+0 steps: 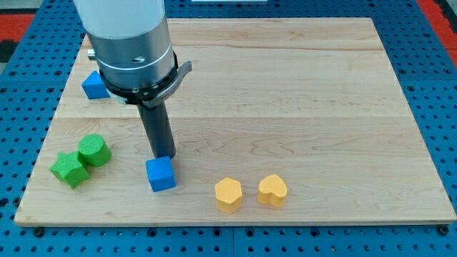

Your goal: Place the blue cube horizontally to the left side of the yellow hexagon

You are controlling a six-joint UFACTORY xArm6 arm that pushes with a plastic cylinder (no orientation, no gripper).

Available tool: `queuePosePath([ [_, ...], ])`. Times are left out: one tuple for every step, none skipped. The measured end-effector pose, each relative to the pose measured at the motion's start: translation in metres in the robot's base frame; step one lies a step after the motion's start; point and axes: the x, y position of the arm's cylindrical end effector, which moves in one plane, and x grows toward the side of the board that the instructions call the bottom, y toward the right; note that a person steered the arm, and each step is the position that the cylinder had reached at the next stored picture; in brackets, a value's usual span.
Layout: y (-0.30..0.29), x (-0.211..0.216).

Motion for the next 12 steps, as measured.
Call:
queuePosePath([
  [-0.003, 0.011],
  [0.006, 0.016],
  [0.006, 0.017],
  [0.005, 0.020],
  [0.002, 0.030],
  [-0.002, 0.027],
  [-0.003, -0.012],
  [-0.037, -0.056],
  [-0.095, -0.075],
  [-0.156, -0.070],
  [-0.195, -0.034],
  [-0.196, 0.009],
])
